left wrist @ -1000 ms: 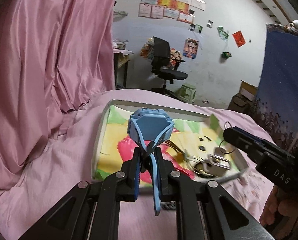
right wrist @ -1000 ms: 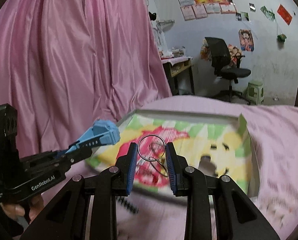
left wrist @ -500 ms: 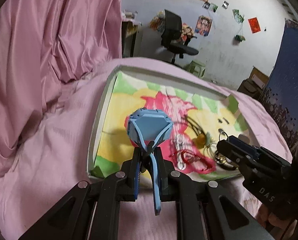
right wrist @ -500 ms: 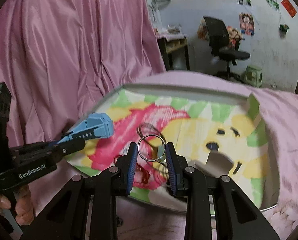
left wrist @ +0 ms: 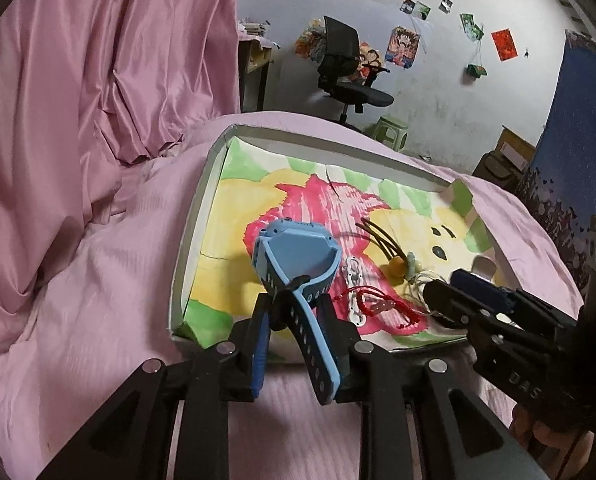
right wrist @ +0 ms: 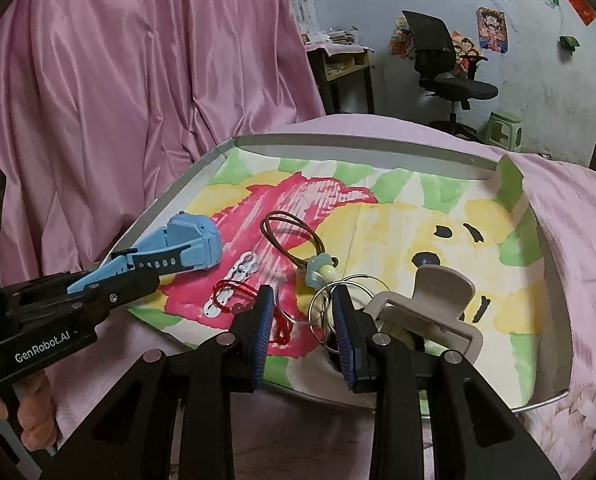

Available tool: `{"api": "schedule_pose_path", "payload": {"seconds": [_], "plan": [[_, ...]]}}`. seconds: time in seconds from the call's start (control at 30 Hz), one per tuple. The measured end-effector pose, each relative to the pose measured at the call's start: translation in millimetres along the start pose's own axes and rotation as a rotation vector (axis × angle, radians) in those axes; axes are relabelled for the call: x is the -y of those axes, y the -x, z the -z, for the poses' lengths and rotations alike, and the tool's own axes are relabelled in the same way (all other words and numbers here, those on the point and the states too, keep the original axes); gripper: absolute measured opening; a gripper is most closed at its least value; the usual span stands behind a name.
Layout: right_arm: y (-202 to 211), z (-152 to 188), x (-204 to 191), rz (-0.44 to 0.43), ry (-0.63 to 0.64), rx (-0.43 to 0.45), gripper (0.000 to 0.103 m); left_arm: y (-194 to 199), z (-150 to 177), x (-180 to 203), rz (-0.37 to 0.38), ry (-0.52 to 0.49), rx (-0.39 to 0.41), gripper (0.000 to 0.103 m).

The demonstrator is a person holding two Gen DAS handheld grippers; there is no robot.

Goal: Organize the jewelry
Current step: 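Open left tool to drop watch while right tool drops the ring, then withdraw left tool toward black chain bracelet while right tool approaches last ring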

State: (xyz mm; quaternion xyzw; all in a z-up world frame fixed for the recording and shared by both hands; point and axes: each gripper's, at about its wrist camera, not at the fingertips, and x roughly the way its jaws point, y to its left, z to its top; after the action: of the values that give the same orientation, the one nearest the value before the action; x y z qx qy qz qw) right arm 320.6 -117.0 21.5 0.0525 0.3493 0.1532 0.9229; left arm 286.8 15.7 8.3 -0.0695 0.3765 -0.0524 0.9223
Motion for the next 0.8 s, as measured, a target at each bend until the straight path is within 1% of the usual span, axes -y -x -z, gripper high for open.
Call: {"api": "schedule_pose_path", "payload": {"seconds": [0.07,0.13,0.17,0.23,0.27,0.37,0.4,0.43,0.47,0.5,0.53,0.57,0.6,0.67,0.73,0.8], "plan": [[10,1,0,0.002,0.002,0.031,0.047,6,1,-2,0.006,0.01,0.018,0.027],[18,1,1,0.009,0.004,0.052,0.047,12,2,-3,0.008,0.018,0.039,0.037],[24,1,1,0.019,0.005,0.068,0.047,17,3,-3,0.011,0.022,0.057,0.041],[34,1,2,0.03,0.007,0.094,0.048,27,5,-3,0.008,0.025,0.099,0.058],[40,1,2,0.037,0.009,0.11,0.049,33,7,-3,0.003,0.023,0.123,0.059],[60,3,3,0.056,0.014,0.165,0.06,49,10,1,-0.002,0.007,0.172,0.06],[69,4,4,0.064,0.016,0.19,0.063,55,11,2,-0.003,0.0,0.19,0.063],[76,6,4,0.069,0.016,0.207,0.066,62,13,4,-0.001,-0.007,0.208,0.069],[84,9,4,0.075,0.015,0.228,0.067,67,15,5,0.002,-0.01,0.222,0.072],[91,12,5,0.078,0.014,0.245,0.071,73,17,7,0.004,-0.014,0.244,0.078],[97,13,5,0.08,0.011,0.259,0.075,79,20,9,0.003,-0.019,0.267,0.079],[105,17,6,0.085,0.008,0.28,0.078,85,23,12,0.003,-0.026,0.285,0.079],[111,20,7,0.09,0.006,0.295,0.081,89,26,14,0.004,-0.035,0.296,0.08],[121,26,8,0.097,0.001,0.321,0.085,97,31,18,0.007,-0.054,0.314,0.083],[129,32,8,0.105,-0.002,0.34,0.094,103,37,23,0.004,-0.067,0.331,0.093],[135,38,10,0.114,-0.005,0.356,0.095,109,43,27,0.005,-0.077,0.355,0.094]]}}
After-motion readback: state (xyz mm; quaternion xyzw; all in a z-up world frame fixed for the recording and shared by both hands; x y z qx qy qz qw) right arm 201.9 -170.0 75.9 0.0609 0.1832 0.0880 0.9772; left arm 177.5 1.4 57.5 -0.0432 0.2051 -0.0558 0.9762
